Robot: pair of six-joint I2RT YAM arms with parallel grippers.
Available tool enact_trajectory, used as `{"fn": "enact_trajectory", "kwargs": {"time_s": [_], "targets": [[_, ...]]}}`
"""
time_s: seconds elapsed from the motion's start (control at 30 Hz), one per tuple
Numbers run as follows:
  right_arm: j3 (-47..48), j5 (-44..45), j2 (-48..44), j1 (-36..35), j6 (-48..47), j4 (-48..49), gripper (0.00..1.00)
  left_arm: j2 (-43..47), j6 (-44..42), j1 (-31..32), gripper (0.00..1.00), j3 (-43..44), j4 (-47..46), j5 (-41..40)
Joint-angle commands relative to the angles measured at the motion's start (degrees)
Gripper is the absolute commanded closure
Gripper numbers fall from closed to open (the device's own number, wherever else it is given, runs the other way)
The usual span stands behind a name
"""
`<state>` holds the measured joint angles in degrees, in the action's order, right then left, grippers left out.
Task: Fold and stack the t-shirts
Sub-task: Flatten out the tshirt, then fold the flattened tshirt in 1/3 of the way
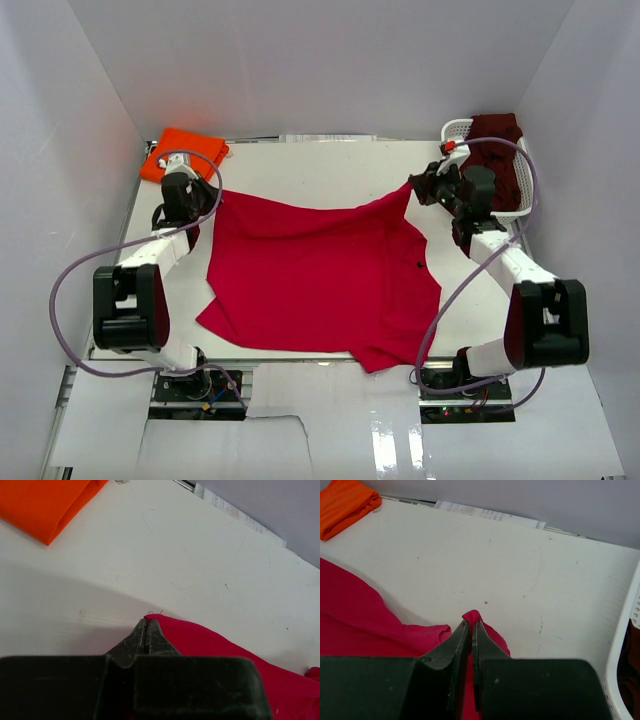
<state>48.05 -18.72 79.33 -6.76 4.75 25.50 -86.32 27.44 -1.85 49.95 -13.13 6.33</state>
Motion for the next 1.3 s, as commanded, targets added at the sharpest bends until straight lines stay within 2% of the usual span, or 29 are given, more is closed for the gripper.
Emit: {"fn": "enact_trajectory", "kwargs": {"time_s": [0.0,0.1,0.2,0.47,0.83,1.27], "targets": [[6.1,-2.2,4.6,0.2,1.0,3.3,0.92,-3.1,-1.5,0.1,1.0,4.4,-2.0,-1.1],[11.1,-2.8,10.0,0.1,1.3,2.2,0.92,-7.4,-2.3,0.1,1.0,7.8,-2.0,-0.8],[17.8,-3.4,17.1,0.1,0.2,-3.0,0.92,-11.7,-3.0,0.1,1.0,11.6,-1.9,-0.4],[32.0,-1.9,28.6,0.2,-2.7,-10.3,0.92,-21.2,-4.2,-0.1,1.0,18.8,-1.6,0.4],[44.4,-2.5,41.5,0.2,-1.7,-13.1,0.92,-26.5,-4.6,-3.2,1.0,26.6,0.4,2.6],[56.0,-5.1,52.0,0.2,-1.0,-16.2,0.92,-30.0,-5.0,-5.1,1.0,28.0,0.5,3.5]]}}
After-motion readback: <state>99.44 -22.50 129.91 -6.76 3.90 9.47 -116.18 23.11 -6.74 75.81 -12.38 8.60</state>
